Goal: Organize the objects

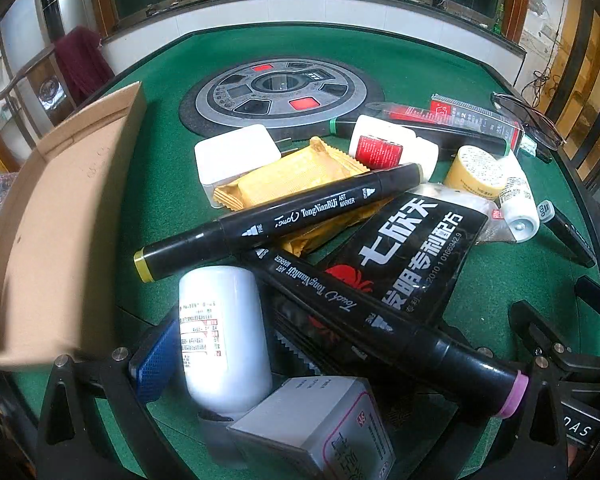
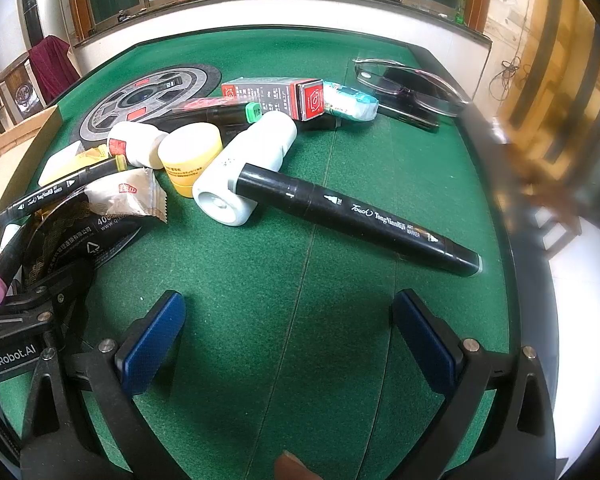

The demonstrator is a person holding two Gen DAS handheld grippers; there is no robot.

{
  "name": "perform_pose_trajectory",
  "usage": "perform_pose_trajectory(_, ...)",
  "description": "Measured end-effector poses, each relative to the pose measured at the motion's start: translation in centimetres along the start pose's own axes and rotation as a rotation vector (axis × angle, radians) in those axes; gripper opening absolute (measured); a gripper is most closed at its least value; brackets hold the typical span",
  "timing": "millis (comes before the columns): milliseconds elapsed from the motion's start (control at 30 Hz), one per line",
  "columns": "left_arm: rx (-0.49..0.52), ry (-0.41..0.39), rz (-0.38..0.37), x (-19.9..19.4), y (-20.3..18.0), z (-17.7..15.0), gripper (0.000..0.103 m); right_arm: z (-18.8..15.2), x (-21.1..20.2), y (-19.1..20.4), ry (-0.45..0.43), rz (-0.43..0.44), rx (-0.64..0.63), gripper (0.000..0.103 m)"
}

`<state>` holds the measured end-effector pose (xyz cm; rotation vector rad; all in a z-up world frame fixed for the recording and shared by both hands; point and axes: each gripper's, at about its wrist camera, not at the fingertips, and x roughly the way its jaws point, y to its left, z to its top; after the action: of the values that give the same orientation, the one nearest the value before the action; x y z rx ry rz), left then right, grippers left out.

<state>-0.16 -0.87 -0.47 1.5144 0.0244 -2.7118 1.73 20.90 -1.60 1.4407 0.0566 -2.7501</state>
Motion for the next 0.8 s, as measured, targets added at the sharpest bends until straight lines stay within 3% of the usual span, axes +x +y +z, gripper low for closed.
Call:
perform_pose_trajectory(700,-0.023,0.001,0.018,0.3,-0.22,-0.11,0.102,-0.4,-0.55,0.04,0.009,0.039,-0.052,0.103)
perform_pose_trajectory(800,0.01,0.018,-0.027,0.06,0.39,-0.28,0.102,-0.43,-0.67,-0.22,0.019,0.051,-0.061,0.103)
